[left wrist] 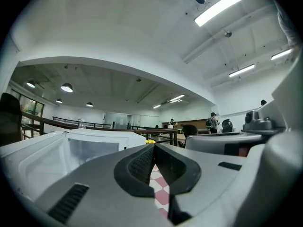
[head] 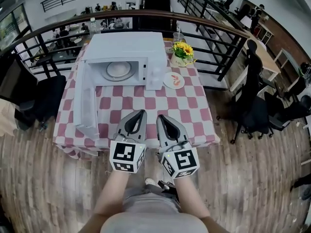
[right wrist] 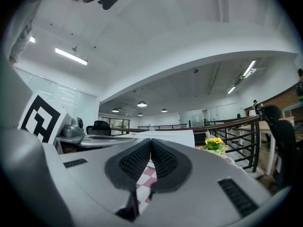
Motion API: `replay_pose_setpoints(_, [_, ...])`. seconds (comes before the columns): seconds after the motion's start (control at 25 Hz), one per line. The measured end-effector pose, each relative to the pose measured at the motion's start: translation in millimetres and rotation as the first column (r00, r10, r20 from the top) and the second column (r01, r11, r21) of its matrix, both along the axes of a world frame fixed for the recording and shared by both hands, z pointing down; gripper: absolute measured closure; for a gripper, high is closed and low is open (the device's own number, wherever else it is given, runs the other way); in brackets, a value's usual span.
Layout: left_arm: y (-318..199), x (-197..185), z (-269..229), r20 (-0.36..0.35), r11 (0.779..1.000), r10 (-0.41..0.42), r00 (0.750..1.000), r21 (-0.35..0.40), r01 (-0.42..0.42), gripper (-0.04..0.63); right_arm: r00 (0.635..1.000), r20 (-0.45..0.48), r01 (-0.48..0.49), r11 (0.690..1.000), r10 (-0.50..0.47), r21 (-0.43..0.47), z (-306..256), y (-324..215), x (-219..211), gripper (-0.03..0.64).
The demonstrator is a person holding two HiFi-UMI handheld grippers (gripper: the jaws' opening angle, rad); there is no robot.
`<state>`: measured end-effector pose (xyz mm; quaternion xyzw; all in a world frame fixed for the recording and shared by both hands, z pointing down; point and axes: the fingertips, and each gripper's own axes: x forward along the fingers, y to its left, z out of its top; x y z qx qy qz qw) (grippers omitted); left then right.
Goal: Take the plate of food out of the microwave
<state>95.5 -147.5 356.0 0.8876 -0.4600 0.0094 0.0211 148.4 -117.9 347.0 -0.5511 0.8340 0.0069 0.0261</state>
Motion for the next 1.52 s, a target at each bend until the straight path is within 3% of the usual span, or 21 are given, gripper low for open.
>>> replay_pose_setpoints(0.68, [-107.4,-17.7,20.0,-0.041,0.995,-0.084,0.996,-0.065,0.082,0.592,0.994,-0.031,0.099,0.994,-0.100,-0.050,20.0,-102.2,-23.4,0.591])
replay_pose_setpoints(1.0, [-162.2,-35.5,25.2,-0.111,0.990,-0.127,0.986,-0.081,0.118,0.592,0.988,-0.062,0.140,0.988,-0.144,-0.069,29.0,-153.5,-34.7,0.591])
replay_pose_setpoints(1.24, [-194.9,-52.7,42.1,-0.149,0.974,-0.185,0.971,-0.162,0.161,0.590,0.986,-0.048,0.154,0.984,-0.159,-0.094,40.8,-180.3,-40.6,0.591])
replay_pose_setpoints(1.4, [-213.8,-61.0,56.5,-0.146,0.965,-0.190,0.971,-0.210,0.158,0.492,0.985,-0.036,0.165,0.981,-0.169,-0.101,48.0,-198.4,-47.6,0.591])
replay_pose_setpoints(1.52, [-226.8,-68.5,64.3,-0.184,0.957,-0.196,0.963,-0.249,0.148,0.370,0.983,-0.031,0.177,0.979,-0.181,-0.105,52.0,-209.5,-55.9,0.591])
